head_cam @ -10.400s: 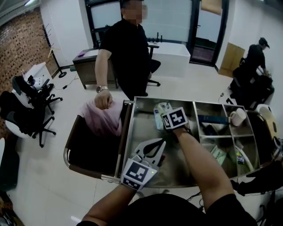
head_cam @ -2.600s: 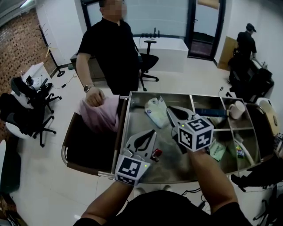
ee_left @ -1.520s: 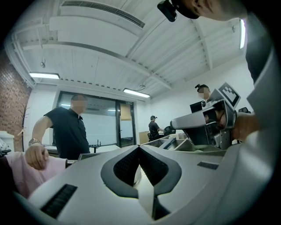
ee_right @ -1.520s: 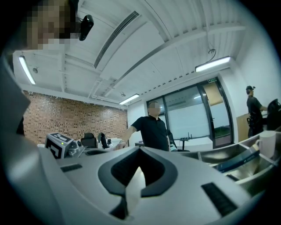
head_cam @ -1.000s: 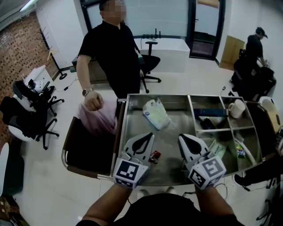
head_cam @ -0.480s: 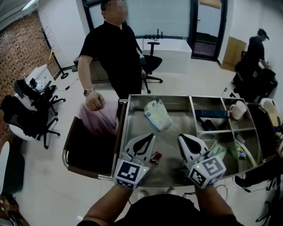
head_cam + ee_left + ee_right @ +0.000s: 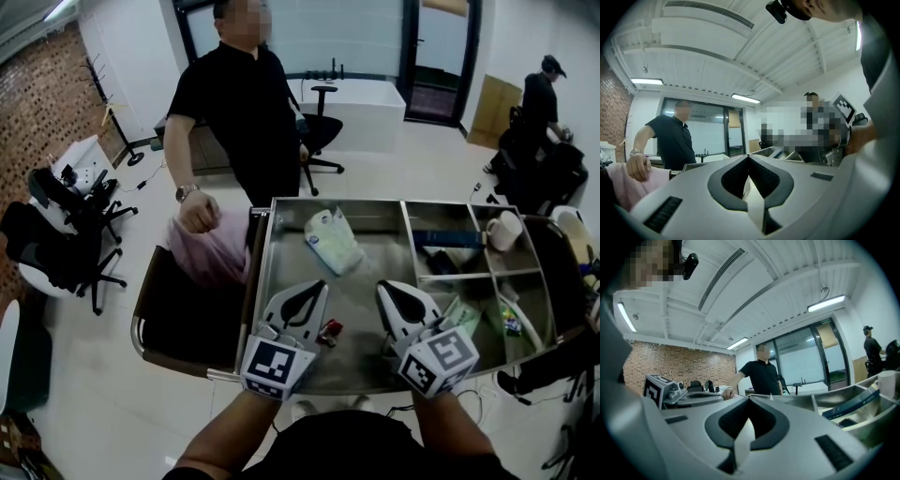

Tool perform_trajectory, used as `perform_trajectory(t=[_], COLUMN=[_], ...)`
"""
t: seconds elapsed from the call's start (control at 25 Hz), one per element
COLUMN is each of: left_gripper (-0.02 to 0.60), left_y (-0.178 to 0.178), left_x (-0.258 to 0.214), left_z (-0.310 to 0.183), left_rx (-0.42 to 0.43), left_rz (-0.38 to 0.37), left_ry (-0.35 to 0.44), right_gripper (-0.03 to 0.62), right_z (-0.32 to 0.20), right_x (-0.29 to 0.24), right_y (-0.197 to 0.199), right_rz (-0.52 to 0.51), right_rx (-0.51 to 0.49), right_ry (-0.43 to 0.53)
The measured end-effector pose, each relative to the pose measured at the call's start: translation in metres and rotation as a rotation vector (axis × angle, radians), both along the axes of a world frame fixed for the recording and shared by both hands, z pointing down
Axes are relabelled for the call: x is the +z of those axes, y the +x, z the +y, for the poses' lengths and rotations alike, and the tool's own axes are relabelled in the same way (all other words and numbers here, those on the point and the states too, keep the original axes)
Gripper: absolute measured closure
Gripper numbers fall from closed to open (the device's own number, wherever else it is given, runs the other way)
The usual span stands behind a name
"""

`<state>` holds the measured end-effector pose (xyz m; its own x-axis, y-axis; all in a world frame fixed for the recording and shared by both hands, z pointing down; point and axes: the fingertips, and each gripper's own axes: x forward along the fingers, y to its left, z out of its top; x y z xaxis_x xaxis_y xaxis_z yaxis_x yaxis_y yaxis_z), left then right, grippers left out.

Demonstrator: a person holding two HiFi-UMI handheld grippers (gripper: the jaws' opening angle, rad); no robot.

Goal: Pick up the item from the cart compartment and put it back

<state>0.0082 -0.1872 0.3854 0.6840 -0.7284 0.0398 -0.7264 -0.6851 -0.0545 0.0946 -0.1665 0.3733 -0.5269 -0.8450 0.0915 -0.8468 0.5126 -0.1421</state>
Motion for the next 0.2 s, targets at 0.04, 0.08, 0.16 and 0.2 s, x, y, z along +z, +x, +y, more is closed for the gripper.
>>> perform_trajectory(t=[0.04,0.08,0.16,0.2], left_gripper=[0.581,0.581,0.581,0.581], left_y=[0.0001,0.0,-0.0003,-0.0005], left_x=[0.0,0.0001,0.0006,0.001], left_z=[0.0001,0.0001,-0.0003,-0.0006], left_rx=[0.0,0.0,0.0,0.0], left_rz=[0.0,0.0,-0.001,-0.002], left_ry=[-0.001,-0.001,-0.001,0.0], right_gripper=[0.583,0.583,0.583,0.583], right_z=[0.0002,0.0005,0.0007,0.0007], right_x=[0.0001,0.0002,0.0003,0.0004], right_y=[0.0,0.0,-0.0002,-0.0003], right_rz=[0.0,0.0,0.0,0.0], right_rx=[0.0,0.0,0.001,0.001], right_ry=[-0.001,-0.001,-0.001,-0.001])
